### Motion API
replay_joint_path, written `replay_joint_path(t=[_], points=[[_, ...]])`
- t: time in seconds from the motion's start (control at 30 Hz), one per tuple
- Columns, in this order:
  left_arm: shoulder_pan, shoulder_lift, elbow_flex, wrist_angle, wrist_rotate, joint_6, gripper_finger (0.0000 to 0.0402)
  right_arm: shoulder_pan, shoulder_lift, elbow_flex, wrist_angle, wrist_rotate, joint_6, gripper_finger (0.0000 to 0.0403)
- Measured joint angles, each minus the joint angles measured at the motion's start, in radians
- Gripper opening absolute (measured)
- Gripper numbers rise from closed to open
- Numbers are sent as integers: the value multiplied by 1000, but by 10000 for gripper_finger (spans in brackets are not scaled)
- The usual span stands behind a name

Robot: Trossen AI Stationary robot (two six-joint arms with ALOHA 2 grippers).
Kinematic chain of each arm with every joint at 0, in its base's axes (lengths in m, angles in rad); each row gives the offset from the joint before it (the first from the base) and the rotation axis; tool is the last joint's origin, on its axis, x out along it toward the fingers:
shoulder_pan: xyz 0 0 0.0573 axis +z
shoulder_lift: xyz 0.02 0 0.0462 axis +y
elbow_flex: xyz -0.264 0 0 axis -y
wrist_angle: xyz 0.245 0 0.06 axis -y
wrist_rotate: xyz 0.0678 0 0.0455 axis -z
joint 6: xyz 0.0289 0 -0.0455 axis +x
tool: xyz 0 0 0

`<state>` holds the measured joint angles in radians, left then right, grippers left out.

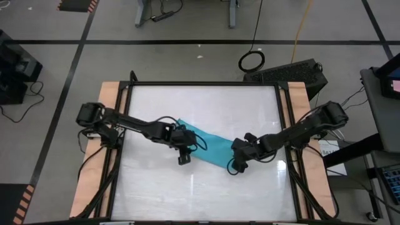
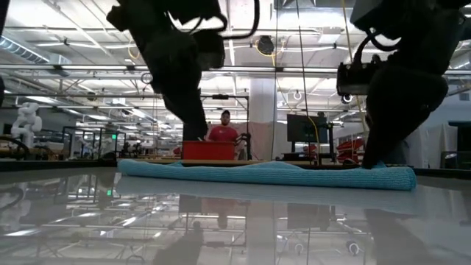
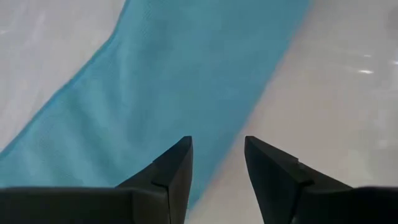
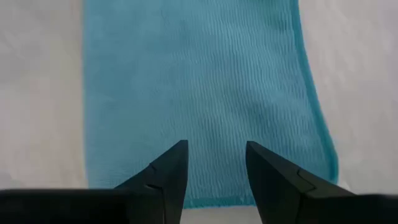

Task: Roll towel
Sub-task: Roll the blue microfiber towel

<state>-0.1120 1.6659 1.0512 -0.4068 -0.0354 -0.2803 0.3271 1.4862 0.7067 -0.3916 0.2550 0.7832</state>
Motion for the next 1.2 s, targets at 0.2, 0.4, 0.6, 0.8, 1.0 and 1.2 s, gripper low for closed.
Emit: replay_joint_path(t=[0.2,0.4,0.6,0.8,1.0,1.2], points=[[25,98,0,-7,-7,56,152,3,74,2,50,-54,35,135],[53,170,2,3,-19,165,152,50,126,5,176,-77,143,130],[96,174,2,28,-120,330,152,121,143,2,289,-78,313,130],[161,176,1,78,-138,512,152,159,187,8,437,-54,424,130],[188,139,19,69,-153,576,152,167,228,65,605,-60,359,130],[142,69,58,60,-146,556,152,165,181,174,532,-52,164,130]])
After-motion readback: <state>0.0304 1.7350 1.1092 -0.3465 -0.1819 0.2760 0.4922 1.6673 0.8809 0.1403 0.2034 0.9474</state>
